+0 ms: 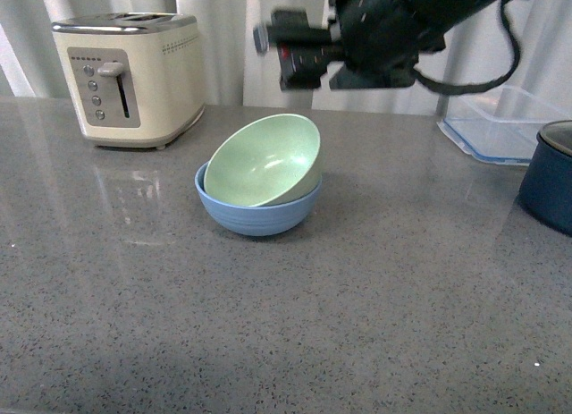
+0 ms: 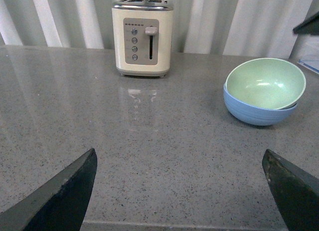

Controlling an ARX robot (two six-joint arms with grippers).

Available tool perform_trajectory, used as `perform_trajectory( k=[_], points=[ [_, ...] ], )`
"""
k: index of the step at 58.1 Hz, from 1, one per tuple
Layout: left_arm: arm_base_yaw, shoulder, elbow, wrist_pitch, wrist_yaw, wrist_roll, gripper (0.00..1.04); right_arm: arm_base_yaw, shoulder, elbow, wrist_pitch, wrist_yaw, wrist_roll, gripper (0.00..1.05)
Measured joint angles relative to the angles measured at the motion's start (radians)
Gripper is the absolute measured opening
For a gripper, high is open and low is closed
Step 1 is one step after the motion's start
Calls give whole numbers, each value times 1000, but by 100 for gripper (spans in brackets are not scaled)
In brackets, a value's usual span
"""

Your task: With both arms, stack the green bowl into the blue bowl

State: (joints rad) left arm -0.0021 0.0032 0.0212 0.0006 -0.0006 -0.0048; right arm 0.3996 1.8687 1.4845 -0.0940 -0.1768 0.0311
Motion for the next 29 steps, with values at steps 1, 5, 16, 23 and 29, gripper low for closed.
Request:
perform_trajectory(
  k=[1, 5, 16, 23, 29],
  points=[
    [0, 0, 0, 0, 0, 0, 98, 0, -12, -6, 4, -10, 2, 67],
    [0, 0, 0, 0, 0, 0, 98, -1, -73, -18, 17, -27, 19, 79],
    [0, 0, 0, 0, 1, 0, 98, 3, -170, -239, 438, 385, -8, 74],
    [0, 0, 0, 0, -3, 0, 98, -60, -291, -563, 750, 500, -21, 51],
    [0, 0, 0, 0, -1, 0, 98, -112, -399, -740, 838, 464, -26, 33]
  ],
)
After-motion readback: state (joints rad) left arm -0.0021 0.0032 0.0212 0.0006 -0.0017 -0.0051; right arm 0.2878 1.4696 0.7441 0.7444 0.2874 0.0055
